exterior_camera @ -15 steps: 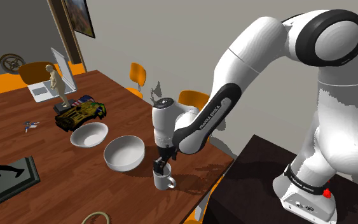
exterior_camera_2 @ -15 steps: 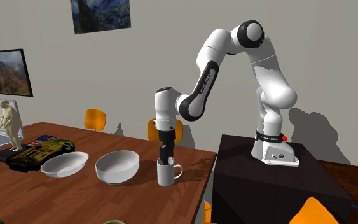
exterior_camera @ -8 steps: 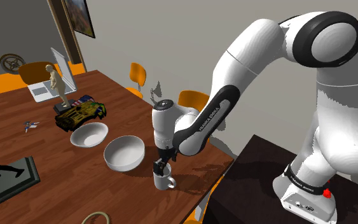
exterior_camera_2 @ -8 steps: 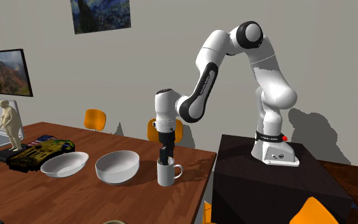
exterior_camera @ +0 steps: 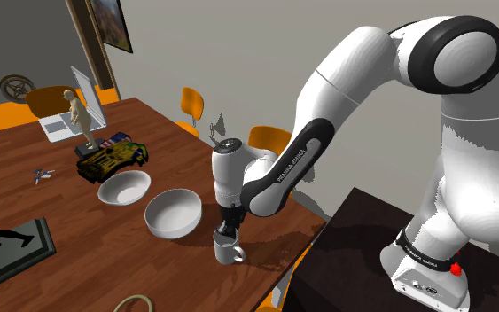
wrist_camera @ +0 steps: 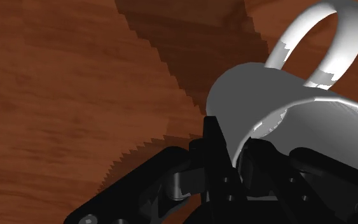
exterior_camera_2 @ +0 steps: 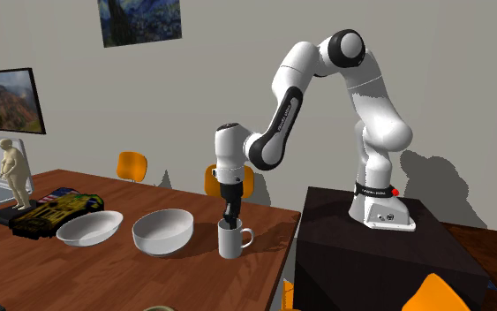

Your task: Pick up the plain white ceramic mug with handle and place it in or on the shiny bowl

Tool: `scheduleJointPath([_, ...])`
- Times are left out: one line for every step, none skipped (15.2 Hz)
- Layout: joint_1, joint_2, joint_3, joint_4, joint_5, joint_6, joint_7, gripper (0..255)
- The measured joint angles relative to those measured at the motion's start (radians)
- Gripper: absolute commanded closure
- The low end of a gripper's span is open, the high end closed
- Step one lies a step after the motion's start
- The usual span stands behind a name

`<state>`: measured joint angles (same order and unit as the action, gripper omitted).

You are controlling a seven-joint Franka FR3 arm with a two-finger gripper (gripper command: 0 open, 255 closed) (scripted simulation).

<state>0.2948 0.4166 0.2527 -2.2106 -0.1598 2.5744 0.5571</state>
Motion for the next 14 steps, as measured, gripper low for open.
scheduleJointPath([0.000,0.000,0.000,0.000,0.000,0.000,0.000,255])
scheduleJointPath([0.000,0.000,0.000,0.000,0.000,0.000,0.000,255])
scheduleJointPath([0.000,0.000,0.000,0.000,0.000,0.000,0.000,255])
scheduleJointPath([0.000,-0.006,0.002,0.000,0.003,-0.006,-0.001,255])
scheduleJointPath([-0.002,-0.012,0.005,-0.001,0.006,-0.012,-0.003,255])
scheduleJointPath([-0.005,-0.023,0.008,-0.001,0.010,-0.022,-0.007,255])
scheduleJointPath([-0.006,-0.034,0.012,-0.001,0.016,-0.034,-0.009,255])
scheduleJointPath([-0.009,-0.047,0.015,-0.003,0.021,-0.044,-0.013,255])
scheduleJointPath([-0.013,-0.060,0.018,-0.006,0.027,-0.053,-0.018,255])
scheduleJointPath([-0.015,-0.072,0.021,-0.005,0.032,-0.065,-0.022,255])
scheduleJointPath([-0.018,-0.086,0.025,-0.006,0.038,-0.077,-0.026,255])
scheduleJointPath([-0.019,-0.096,0.028,-0.007,0.043,-0.086,-0.028,255])
scheduleJointPath([-0.022,-0.106,0.030,-0.004,0.048,-0.099,-0.033,255])
scheduleJointPath([-0.023,-0.116,0.033,-0.003,0.053,-0.110,-0.035,255])
